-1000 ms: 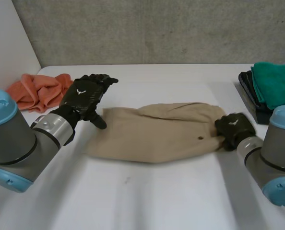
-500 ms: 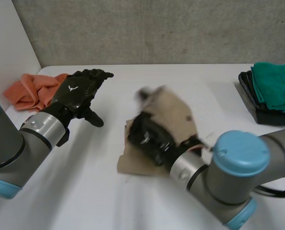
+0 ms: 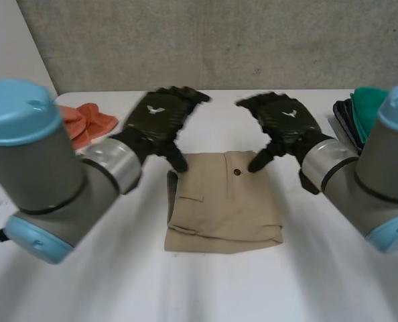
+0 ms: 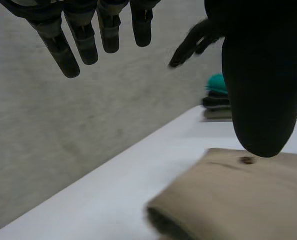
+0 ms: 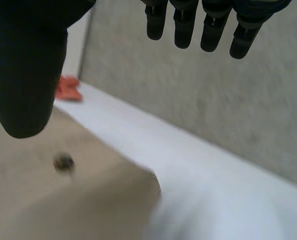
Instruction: Fold the laundry.
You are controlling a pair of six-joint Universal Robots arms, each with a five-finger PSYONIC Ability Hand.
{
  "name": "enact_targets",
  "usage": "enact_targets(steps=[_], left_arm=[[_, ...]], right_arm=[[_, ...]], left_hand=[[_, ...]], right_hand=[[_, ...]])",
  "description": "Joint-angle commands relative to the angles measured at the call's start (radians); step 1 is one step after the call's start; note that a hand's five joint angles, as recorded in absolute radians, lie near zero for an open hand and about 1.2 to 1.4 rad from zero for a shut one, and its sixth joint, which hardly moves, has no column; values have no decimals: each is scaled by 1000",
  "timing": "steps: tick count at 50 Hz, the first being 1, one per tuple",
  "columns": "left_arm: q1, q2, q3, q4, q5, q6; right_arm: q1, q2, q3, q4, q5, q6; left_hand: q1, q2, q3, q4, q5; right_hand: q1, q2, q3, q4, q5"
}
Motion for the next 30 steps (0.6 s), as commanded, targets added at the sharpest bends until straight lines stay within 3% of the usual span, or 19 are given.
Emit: enact_targets(steps=[1, 6, 13, 21, 30], left_arm=[[-138, -148, 101, -33, -37, 66], [-151, -265, 160, -63, -128, 143], [-77, -366, 183, -92, -246, 215], [-34, -392, 166, -235, -197, 218], [-32, -250, 143, -272, -113, 152]], right_arm=[[-52, 77, -71, 140, 27, 10], [-30, 119, -62, 143, 2, 2], [22, 218, -54, 140, -7, -76], [48, 300, -80, 132, 109, -207], [77, 142, -61, 105, 148, -291]], left_hand=[[-14, -33, -39, -29, -51], [-14, -33, -39, -29, -51], [-14, -33, -39, -29, -51], [-14, -33, -39, -29, -51], [-14, -33, -39, -29, -51]], right_hand=[[-50, -37, -32, -38, -52], [-50, -37, -32, -38, -52], [-50, -37, -32, -38, -52], [-50, -37, -32, -38, -52], [-50, -37, -32, -38, -52]])
